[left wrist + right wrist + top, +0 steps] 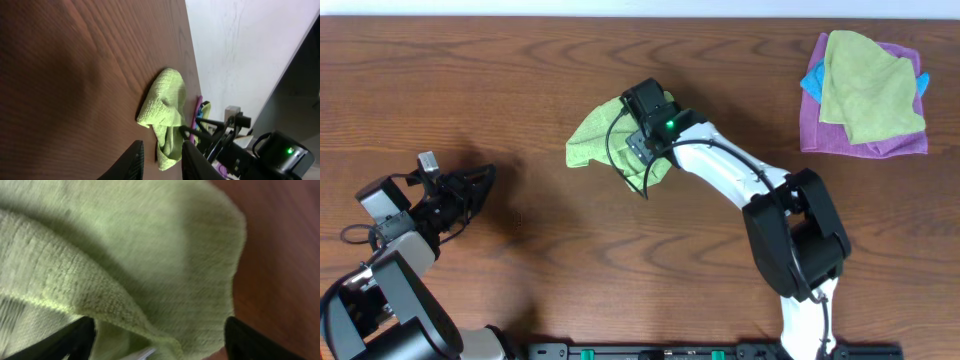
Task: Fold the cloth
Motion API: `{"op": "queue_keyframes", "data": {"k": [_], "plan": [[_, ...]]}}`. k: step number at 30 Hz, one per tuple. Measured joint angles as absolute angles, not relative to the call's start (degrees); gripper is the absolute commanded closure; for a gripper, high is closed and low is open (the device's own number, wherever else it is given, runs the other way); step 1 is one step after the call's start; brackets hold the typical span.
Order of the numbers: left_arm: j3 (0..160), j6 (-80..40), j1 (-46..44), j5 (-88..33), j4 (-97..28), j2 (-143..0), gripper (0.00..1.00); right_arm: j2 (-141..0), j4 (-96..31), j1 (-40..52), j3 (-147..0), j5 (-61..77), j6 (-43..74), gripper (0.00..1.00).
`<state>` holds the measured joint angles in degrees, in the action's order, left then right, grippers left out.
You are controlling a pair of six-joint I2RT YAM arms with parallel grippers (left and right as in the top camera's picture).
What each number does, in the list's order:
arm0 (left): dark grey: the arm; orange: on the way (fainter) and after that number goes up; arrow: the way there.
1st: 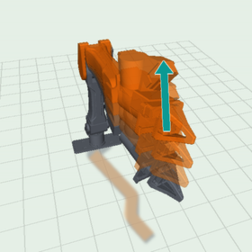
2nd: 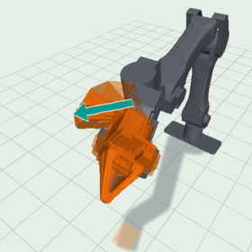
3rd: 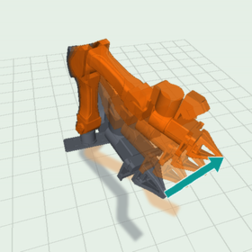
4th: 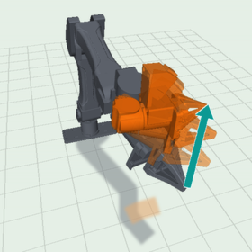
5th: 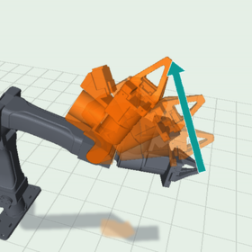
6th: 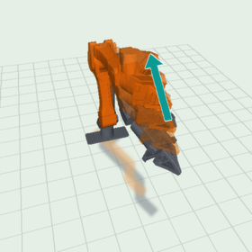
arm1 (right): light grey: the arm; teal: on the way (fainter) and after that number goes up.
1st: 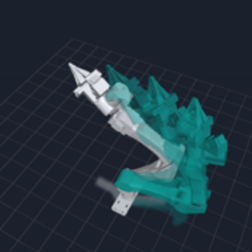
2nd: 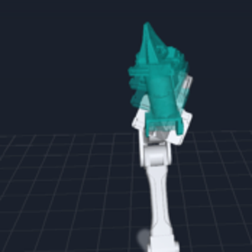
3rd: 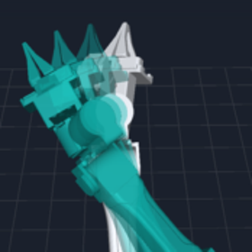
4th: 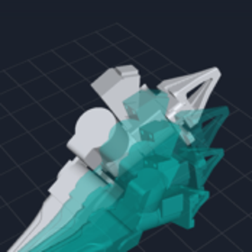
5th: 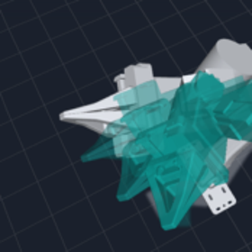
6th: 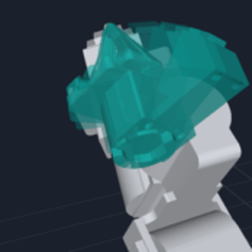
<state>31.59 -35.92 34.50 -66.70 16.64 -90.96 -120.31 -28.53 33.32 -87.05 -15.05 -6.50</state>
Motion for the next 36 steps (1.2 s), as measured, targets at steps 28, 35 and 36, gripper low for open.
{"op": "queue_keyframes", "data": {"k": [28,35,36], "plan": [[31.6,-35.7,34.5,-66.7,15.0,-91.0,0.59,-121.7,-34.5,31.7,-103.5,-27.3,-4.4,0.99],[31.6,-35.7,34.5,-66.4,14.8,-91.0,0.58,-114.8,-45.0,29.2,-108.2,-43.1,-4.0,0.85],[31.6,-35.7,34.5,-66.4,14.8,-91.0,0.58,-114.8,-46.7,28.6,-107.9,-43.0,-3.5,0.75]]}}
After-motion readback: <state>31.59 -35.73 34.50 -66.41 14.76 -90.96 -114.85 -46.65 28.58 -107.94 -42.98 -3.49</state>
